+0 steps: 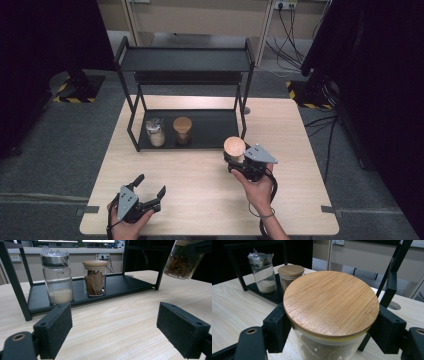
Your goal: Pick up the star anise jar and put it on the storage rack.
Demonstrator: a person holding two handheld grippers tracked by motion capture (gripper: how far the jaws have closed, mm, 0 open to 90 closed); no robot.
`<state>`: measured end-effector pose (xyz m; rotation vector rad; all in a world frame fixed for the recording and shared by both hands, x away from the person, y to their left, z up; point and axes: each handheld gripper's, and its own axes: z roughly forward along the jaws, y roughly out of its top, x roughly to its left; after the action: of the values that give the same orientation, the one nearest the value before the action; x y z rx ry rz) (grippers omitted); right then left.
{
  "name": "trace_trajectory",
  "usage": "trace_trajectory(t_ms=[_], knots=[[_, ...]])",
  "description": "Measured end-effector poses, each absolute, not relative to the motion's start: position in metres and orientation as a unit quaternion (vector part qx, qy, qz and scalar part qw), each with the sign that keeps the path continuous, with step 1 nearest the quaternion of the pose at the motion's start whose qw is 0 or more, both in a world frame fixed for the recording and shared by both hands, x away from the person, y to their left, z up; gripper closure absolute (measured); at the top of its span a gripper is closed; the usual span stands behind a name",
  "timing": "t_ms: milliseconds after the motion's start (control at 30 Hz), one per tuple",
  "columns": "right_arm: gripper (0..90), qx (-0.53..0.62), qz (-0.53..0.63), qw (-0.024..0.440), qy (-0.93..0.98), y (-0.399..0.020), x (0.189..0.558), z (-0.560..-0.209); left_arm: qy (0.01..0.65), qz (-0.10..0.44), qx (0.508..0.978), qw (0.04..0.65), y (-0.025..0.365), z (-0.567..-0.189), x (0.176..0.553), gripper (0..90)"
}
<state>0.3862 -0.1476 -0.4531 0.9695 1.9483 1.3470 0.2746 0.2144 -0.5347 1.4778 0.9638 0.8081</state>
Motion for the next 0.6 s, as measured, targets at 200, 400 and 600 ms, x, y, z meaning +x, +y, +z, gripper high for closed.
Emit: trace_trajectory(t_ms=[200,400,600], knots=[[25.8,0.363,0.503,0.286,0.731,-0.141,0.392,-0.451,0.41,0.343,0.628,0.565,0.214,-0.535,0.275,12.7],[25.8,0.363,0.502,0.286,0.731,-0.136,0.398,-0.45,0.409,0.344,0.628,0.566,0.214,-0.535,0.274,12.7],[25.8,0.362,0.501,0.286,0.733,-0.13,0.403,-0.449,0.409,0.343,0.628,0.566,0.214,-0.535,0.275,12.7]])
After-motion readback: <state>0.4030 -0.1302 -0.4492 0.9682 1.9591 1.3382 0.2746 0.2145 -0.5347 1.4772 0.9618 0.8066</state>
